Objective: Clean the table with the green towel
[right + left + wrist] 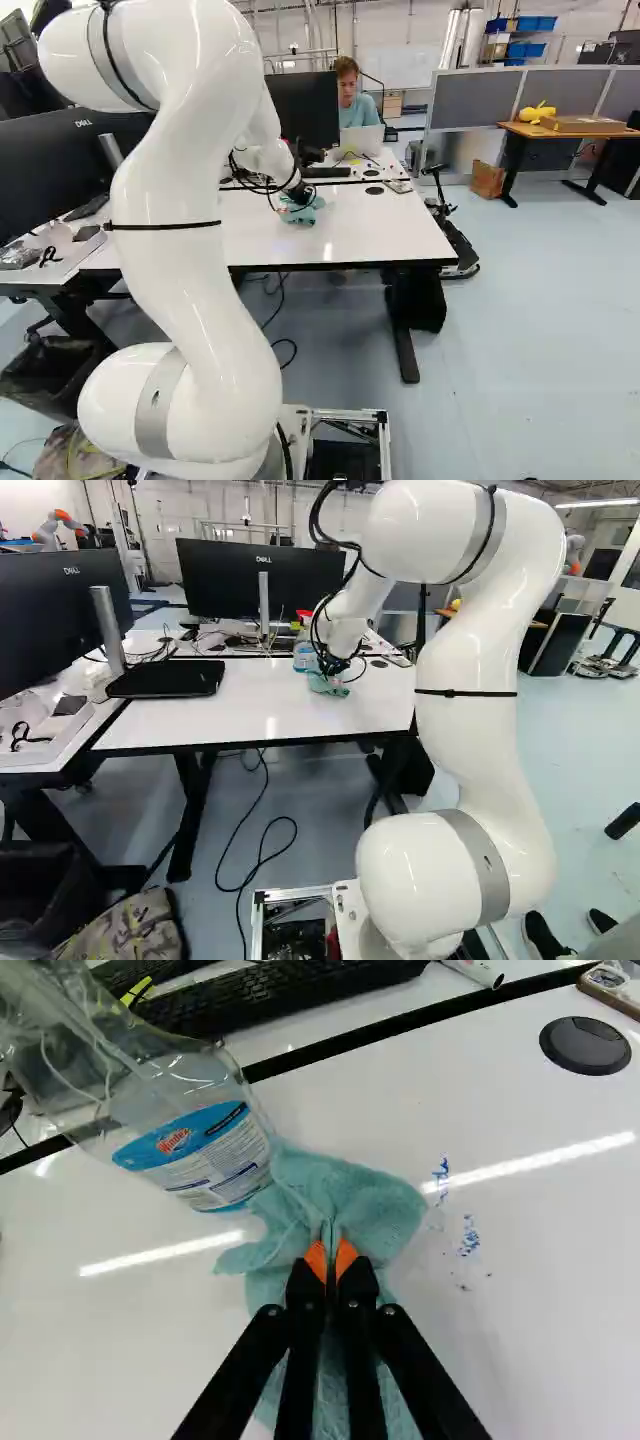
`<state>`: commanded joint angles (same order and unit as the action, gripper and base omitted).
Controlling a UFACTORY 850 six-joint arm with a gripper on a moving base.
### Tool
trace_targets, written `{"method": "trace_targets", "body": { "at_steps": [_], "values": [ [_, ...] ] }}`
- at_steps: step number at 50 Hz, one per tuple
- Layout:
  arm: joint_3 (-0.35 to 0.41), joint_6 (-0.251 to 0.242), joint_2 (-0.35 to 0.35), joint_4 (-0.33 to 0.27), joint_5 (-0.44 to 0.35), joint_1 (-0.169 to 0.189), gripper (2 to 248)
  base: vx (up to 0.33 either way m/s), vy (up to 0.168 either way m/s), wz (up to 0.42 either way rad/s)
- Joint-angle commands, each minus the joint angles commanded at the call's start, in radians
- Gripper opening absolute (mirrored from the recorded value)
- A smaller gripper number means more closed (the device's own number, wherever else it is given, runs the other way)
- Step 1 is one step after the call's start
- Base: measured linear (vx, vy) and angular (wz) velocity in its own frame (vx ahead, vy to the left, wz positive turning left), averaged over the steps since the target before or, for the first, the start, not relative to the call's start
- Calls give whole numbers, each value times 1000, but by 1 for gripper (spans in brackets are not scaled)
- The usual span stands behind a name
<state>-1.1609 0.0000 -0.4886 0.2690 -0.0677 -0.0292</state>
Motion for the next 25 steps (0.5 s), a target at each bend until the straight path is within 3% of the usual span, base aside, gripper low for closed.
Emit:
{"method": "trace_targets", "body": {
  "at_steps": [25],
  "values": [
    [-56, 0, -42, 0, 0, 38, 31, 0, 0, 0]
  ]
}}
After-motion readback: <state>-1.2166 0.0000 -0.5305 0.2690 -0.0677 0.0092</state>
